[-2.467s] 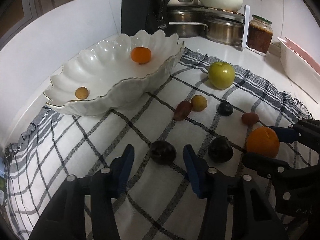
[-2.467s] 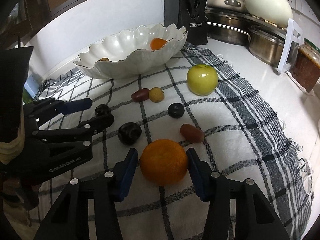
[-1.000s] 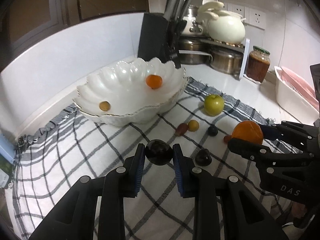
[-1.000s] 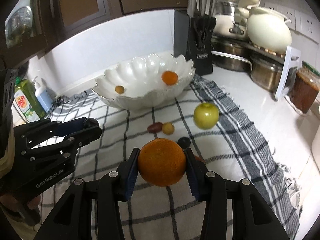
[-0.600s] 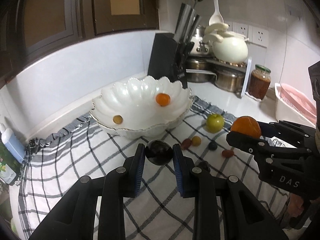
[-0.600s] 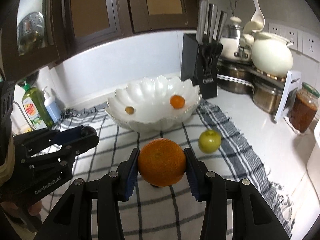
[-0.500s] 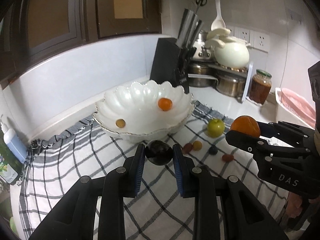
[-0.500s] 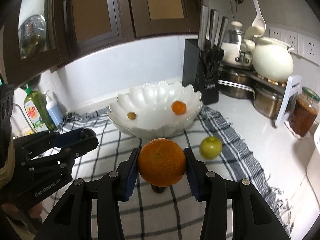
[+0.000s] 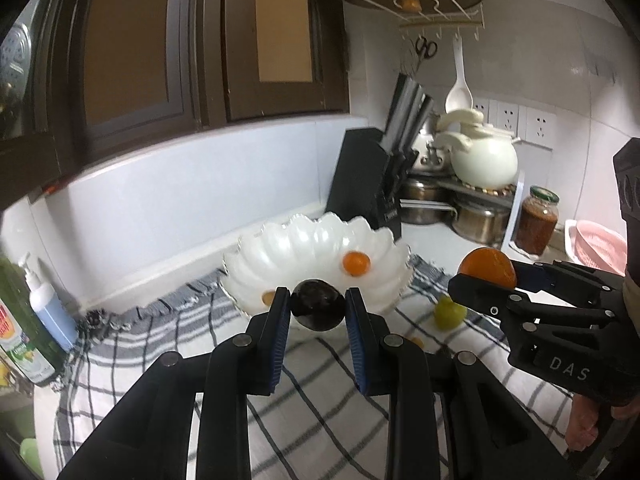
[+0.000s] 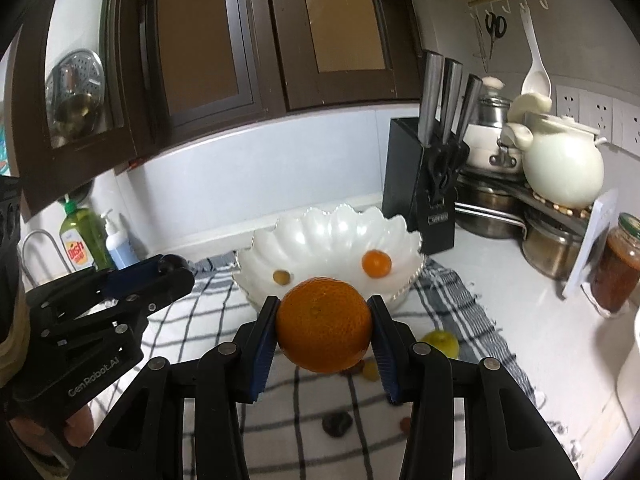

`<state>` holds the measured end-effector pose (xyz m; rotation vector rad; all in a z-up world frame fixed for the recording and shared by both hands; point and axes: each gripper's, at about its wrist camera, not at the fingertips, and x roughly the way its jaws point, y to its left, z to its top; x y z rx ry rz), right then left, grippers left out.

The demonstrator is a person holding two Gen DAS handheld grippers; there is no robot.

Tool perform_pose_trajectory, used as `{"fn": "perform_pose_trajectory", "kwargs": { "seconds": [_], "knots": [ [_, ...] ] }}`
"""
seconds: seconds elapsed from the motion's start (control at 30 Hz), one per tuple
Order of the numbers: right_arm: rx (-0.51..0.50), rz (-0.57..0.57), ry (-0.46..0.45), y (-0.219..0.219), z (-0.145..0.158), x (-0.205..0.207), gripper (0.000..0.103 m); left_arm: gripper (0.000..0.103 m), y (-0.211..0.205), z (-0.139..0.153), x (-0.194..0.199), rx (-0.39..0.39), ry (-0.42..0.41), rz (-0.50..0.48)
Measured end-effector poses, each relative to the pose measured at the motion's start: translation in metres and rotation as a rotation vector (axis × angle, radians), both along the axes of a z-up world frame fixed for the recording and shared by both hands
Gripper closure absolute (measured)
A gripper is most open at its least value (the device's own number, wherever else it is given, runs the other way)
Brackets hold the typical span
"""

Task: Organize fruits
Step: 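Lift and carry the orange and dark plum with both tools over the bowl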

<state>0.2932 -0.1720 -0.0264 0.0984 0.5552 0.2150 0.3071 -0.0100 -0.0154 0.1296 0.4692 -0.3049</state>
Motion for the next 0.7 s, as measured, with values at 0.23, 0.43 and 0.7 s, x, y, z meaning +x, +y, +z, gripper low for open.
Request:
{"fn": "perform_pose_trajectory", "kwargs": {
  "seconds": [0.23,0.43,0.7],
  "knots": [
    [-0.01,0.017,-0.037,0.004,0.011,0.015,0.058,0.075,0.004,0.015,0.008,-0.008,-0.041,0.01],
    [-0.014,0.028,-0.054,0.005,0.019,0.033,0.058,0.075,0.003,0.023,0.022,-0.015,-0.056,0.015],
    [-0.012,0.024,-0.068,0.004,0.033,0.065,0.058,0.075,-0.001,0.03,0.051,-0.01,-0.059,0.021]
  ]
}}
